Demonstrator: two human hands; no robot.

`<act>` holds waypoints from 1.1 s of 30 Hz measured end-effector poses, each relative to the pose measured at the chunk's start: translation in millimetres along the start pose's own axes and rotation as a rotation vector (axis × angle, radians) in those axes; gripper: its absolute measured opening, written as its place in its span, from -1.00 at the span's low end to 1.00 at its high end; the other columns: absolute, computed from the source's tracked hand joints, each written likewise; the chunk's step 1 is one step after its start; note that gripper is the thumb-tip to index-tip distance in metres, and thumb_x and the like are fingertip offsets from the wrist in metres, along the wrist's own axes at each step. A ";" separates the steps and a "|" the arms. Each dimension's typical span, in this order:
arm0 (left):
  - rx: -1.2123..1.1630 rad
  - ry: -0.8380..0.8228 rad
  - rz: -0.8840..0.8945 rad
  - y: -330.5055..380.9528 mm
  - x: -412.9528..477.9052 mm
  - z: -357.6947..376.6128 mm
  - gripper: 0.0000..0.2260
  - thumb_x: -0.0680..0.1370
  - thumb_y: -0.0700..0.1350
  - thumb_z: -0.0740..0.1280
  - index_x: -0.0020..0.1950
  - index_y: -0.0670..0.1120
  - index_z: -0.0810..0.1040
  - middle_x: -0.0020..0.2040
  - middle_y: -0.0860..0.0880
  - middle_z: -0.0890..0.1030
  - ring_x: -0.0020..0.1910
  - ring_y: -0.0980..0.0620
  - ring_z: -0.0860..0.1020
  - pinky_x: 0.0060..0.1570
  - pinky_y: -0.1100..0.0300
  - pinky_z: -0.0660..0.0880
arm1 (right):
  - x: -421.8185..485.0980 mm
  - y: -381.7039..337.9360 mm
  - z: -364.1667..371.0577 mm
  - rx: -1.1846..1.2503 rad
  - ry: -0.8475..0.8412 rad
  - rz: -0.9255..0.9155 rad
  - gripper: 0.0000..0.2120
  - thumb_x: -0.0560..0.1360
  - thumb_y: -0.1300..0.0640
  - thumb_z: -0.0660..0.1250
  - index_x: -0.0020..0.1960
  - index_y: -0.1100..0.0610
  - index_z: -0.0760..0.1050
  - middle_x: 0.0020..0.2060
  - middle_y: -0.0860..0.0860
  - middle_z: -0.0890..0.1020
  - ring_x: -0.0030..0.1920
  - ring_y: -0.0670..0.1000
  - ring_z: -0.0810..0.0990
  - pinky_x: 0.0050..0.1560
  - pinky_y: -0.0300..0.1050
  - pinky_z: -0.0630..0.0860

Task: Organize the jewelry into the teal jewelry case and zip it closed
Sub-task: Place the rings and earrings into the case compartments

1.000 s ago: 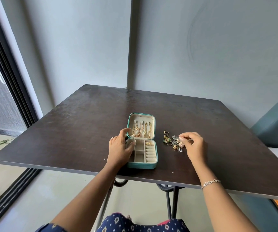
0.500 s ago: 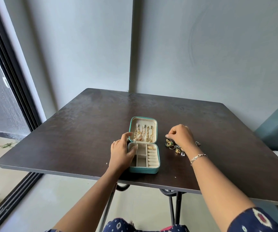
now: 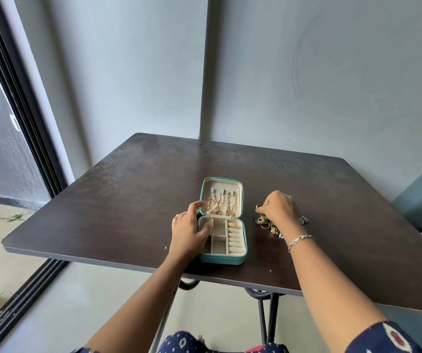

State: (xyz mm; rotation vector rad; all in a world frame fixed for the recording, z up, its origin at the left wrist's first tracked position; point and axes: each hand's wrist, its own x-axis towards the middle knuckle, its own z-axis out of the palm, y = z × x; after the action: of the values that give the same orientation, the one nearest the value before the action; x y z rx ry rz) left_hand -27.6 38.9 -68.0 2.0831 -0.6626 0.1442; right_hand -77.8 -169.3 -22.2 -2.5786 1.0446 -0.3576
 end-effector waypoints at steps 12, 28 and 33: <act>-0.008 -0.004 0.006 -3.6 2.0 1.7 -0.65 0.51 -0.10 0.29 0.29 -0.03 0.35 0.14 -0.07 0.57 0.15 -0.09 0.45 0.23 0.06 0.22 | 2.2 16.8 -12.7 0.032 -0.153 -0.131 -0.82 0.36 0.32 0.42 -0.26 0.05 0.65 -0.10 0.07 0.64 0.01 0.07 0.56 0.01 -0.12 0.49; -0.009 -0.019 -0.010 -0.4 -0.2 -0.6 -0.66 0.53 -0.09 0.28 0.29 -0.03 0.35 0.19 -0.07 0.55 0.18 -0.06 0.43 0.24 0.08 0.21 | 2.5 22.0 -6.7 -0.018 -0.132 -0.275 -0.88 0.32 0.26 0.46 -0.32 0.06 0.62 -0.17 0.07 0.63 0.02 0.09 0.52 0.02 -0.13 0.45; -0.002 -0.040 -0.025 0.4 -0.4 -1.2 -0.67 0.54 -0.08 0.26 0.29 -0.03 0.35 0.22 -0.06 0.54 0.21 -0.05 0.41 0.27 0.08 0.18 | 3.6 23.7 -5.0 -0.039 -0.135 -0.279 -0.89 0.39 0.22 0.42 -0.29 0.05 0.59 -0.14 0.04 0.56 0.10 0.10 0.46 0.04 -0.12 0.37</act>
State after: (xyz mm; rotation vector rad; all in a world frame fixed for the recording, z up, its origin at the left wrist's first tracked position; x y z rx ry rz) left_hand -28.0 39.8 -67.2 2.0960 -0.6605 0.0878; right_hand -91.8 -188.9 -26.6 -2.7439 0.6535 -0.2273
